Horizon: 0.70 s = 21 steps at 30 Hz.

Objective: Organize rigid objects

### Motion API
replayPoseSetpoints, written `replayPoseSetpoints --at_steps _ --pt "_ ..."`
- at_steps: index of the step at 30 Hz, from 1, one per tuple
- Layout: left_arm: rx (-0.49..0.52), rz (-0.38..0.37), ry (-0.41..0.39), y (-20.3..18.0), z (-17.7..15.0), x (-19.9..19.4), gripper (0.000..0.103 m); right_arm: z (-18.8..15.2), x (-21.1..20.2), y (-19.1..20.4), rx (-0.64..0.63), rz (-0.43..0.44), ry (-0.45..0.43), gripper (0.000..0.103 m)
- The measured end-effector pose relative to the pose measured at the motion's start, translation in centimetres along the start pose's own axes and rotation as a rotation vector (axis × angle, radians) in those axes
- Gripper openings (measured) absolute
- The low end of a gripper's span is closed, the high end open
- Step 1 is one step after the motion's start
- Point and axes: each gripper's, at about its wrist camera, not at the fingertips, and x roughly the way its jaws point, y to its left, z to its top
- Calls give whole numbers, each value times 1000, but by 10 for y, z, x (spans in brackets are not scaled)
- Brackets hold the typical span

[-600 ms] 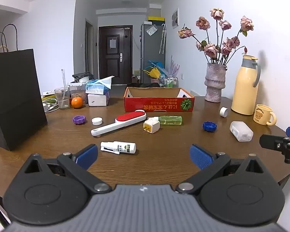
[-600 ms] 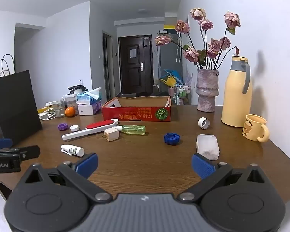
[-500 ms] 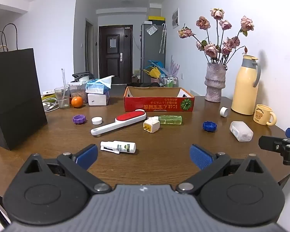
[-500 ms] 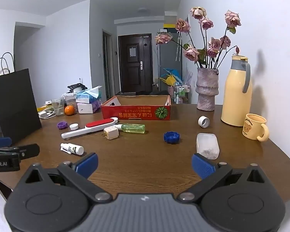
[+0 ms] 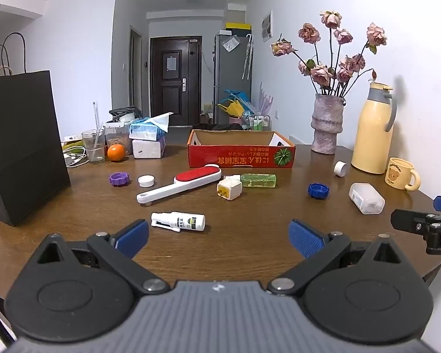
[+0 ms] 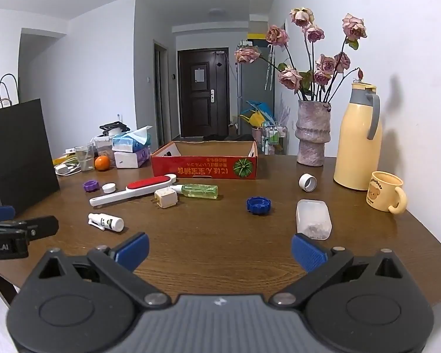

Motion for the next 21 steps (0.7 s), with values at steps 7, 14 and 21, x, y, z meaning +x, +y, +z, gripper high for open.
replayPoseSetpoints --at_steps 7,14,21 --pt "-10 -4 5 12 2 -1 103 0 -1 -1 0 0 -2 103" --pt "-11 -3 6 12 1 -1 103 -2 -1 -2 3 -1 -1 103" --pt "-11 -2 5 12 1 -1 103 -2 -1 -3 1 -1 -1 103"
